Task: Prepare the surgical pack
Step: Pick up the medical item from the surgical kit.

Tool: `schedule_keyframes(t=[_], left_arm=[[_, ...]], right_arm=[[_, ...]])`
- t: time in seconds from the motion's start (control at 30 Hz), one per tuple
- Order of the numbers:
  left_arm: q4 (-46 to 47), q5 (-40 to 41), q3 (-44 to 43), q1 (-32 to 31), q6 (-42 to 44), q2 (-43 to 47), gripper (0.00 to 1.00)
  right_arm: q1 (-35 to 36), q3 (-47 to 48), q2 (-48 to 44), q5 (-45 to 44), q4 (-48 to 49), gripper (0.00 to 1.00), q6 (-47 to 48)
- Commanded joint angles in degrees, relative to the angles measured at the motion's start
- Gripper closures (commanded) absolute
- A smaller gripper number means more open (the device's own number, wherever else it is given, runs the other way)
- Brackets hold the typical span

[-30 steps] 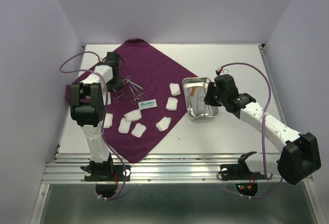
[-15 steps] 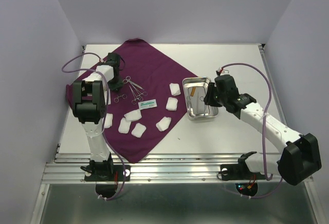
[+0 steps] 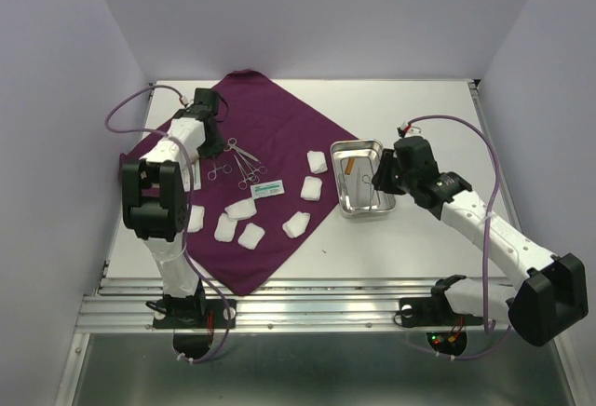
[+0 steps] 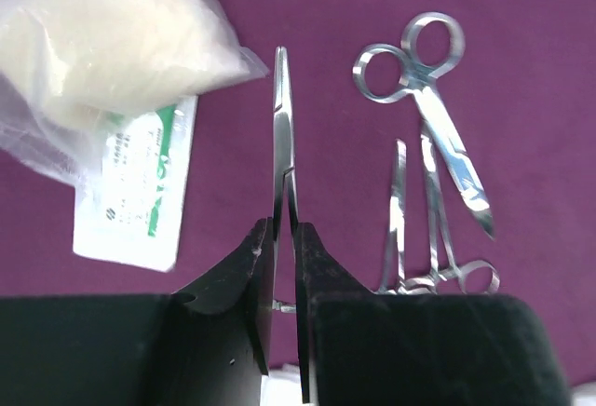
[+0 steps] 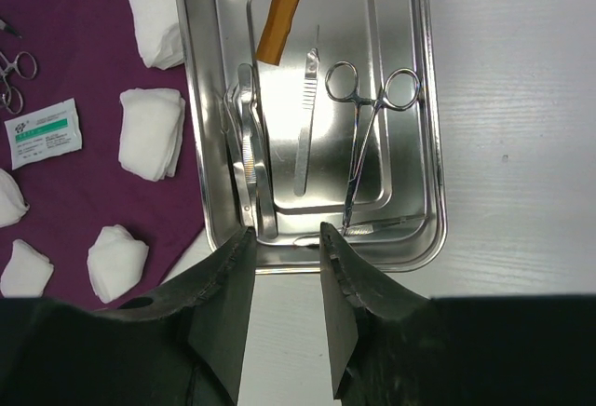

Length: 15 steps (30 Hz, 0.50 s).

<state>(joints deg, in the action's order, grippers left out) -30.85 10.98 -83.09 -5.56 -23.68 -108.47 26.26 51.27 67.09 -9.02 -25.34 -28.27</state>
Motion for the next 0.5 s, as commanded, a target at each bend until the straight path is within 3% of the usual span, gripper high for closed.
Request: schedule_keyframes(t=[0.0, 0.27, 0.47], left_arm=[[-0.96, 0.18, 0.82, -2.69, -0.57, 6.24, 1.00], [-0.26, -2.27, 0.03, -12.00, -4.78, 7.57, 1.00], [2.20, -3.78, -2.34, -20.44, -9.18, 3.09, 1.00]], right_arm=[[-0.25, 1.56, -1.17, -0.83, 0.03, 0.61, -0.73], [-0.25, 2.08, -1.08, -0.65, -0.41, 0.61, -1.43], [-0.25, 3.49, -0.82, -0.04, -1.64, 0.61, -1.52]])
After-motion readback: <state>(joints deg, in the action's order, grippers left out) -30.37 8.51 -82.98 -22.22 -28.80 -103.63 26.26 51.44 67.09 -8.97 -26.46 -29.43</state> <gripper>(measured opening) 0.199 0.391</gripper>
